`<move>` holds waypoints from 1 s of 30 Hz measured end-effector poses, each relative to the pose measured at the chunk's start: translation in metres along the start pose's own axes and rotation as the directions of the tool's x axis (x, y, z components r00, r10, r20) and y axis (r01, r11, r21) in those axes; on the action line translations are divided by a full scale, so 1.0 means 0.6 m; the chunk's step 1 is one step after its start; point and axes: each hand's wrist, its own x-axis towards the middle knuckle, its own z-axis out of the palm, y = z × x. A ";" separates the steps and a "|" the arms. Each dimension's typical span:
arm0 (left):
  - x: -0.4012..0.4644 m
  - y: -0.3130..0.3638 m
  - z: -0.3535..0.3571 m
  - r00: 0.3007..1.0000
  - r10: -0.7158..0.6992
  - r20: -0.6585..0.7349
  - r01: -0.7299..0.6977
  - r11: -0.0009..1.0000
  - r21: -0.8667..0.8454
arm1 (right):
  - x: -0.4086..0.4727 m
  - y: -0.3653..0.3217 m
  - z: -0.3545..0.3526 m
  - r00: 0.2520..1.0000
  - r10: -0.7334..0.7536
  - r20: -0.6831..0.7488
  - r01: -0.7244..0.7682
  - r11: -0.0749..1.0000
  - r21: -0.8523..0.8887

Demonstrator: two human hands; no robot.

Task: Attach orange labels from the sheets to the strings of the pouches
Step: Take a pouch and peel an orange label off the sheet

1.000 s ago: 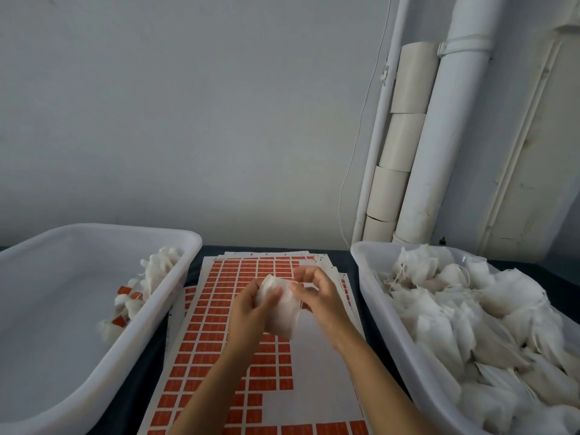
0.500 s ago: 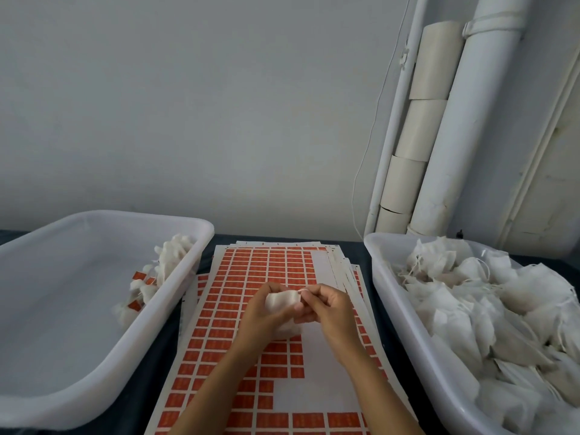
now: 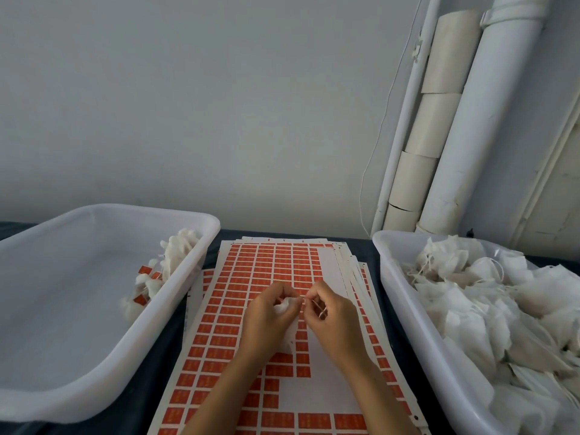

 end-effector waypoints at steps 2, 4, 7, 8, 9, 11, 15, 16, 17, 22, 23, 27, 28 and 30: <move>0.001 -0.001 -0.001 1.000 -0.011 -0.019 0.011 1.000 -0.016 | 0.000 0.002 -0.004 0.999 0.014 -0.039 -0.013 1.000 0.011; 0.003 -0.005 -0.002 0.999 -0.038 0.017 0.037 0.996 0.080 | -0.001 0.005 -0.008 0.997 0.037 -0.066 -0.035 0.999 0.035; 0.002 -0.004 -0.001 0.992 -0.062 0.111 0.050 0.993 0.105 | -0.001 0.004 -0.010 0.997 0.042 -0.063 -0.037 0.996 0.086; 0.001 -0.002 -0.002 0.990 -0.054 0.133 0.045 0.997 0.065 | -0.001 0.002 -0.010 0.997 0.046 -0.063 -0.039 0.993 0.109; 0.000 0.002 -0.004 0.987 -0.044 0.154 0.041 0.999 0.027 | 0.000 0.001 -0.010 0.996 0.050 -0.069 -0.041 0.990 0.132; 0.000 0.004 -0.009 0.981 -0.042 0.190 0.045 0.999 -0.012 | -0.001 0.001 -0.011 0.994 0.056 -0.091 -0.041 0.987 0.155; -0.001 -0.001 -0.018 0.979 -0.053 0.197 0.057 0.998 -0.017 | -0.004 0.005 -0.012 0.993 0.039 -0.112 -0.026 0.992 0.121; -0.002 -0.001 -0.018 0.983 -0.039 0.180 0.043 0.999 -0.019 | -0.005 0.005 -0.012 0.994 0.029 -0.108 -0.018 0.994 0.105; -0.002 -0.002 -0.018 0.987 -0.019 0.160 0.022 1.000 -0.017 | -0.006 0.004 -0.011 0.994 0.017 -0.107 -0.008 0.996 0.087; 0.003 -0.004 -0.010 0.998 0.031 0.047 -0.030 1.000 -0.008 | -0.010 -0.002 -0.005 0.995 -0.018 -0.101 0.024 0.998 0.051; 0.002 -0.003 -0.008 0.998 0.023 0.054 -0.021 0.999 -0.029 | -0.009 -0.002 -0.004 0.994 -0.017 -0.104 0.022 0.999 0.048; 0.000 -0.002 -0.003 0.999 -0.022 0.031 0.024 0.998 -0.063 | -0.007 0.002 -0.002 0.993 0.010 -0.121 -0.005 0.999 0.042; 0.000 -0.002 -0.003 0.999 -0.045 0.005 0.045 0.996 -0.074 | -0.006 0.004 -0.002 0.992 0.023 -0.127 -0.017 0.999 0.046; 0.000 -0.004 -0.003 0.995 -0.097 -0.032 0.093 0.991 -0.099 | -0.006 0.009 -0.004 0.988 0.047 -0.146 -0.040 0.998 0.054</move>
